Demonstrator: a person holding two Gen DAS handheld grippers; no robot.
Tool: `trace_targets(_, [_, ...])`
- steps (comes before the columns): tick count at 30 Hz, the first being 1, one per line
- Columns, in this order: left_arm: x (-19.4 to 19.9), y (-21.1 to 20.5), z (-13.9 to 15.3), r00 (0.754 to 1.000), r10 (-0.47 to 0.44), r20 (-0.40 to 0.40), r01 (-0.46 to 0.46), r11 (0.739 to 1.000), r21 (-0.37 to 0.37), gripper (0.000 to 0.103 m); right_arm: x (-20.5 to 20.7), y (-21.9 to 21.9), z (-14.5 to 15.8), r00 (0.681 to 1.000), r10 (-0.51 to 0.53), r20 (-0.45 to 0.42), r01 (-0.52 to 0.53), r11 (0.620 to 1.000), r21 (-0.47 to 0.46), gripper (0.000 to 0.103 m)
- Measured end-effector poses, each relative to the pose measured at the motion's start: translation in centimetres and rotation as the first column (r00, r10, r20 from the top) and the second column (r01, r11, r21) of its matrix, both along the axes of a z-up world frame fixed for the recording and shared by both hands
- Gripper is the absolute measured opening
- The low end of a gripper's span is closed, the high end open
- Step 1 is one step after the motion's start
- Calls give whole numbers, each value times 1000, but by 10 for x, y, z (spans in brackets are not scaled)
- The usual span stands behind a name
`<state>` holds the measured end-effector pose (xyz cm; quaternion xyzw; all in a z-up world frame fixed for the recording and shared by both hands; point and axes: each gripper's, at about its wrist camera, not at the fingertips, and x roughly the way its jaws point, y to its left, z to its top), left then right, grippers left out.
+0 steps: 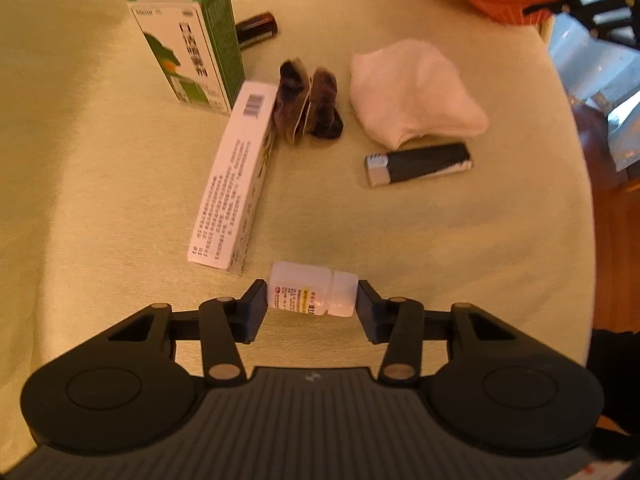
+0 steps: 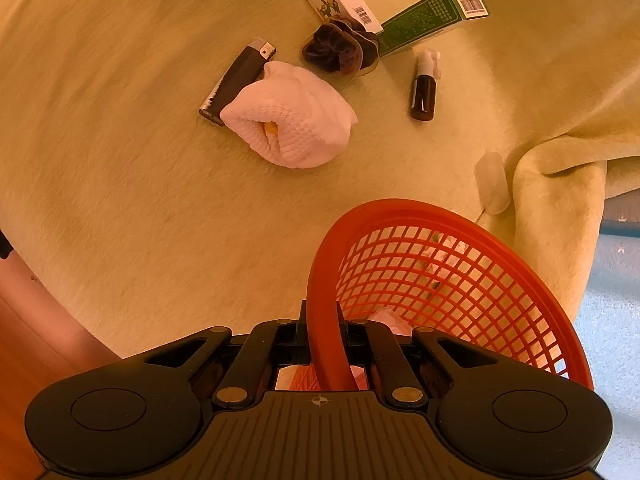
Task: Organize objects
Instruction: 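Carry the pill bottle into the wastebasket and open the left gripper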
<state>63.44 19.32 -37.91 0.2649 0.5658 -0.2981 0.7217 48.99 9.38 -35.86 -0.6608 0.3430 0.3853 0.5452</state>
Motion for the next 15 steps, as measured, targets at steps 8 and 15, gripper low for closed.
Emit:
trace_targets(8, [20,-17,44,1000,2,17,0,996,-85,42,-1,-1,0,1000,10,-2,-10,1000,-9,2])
trace_targets(15, [52,-57,79,996,-34,79,48,982,-182,42,-1,-1,1,1000,11,-4,-11,1000,-8,2])
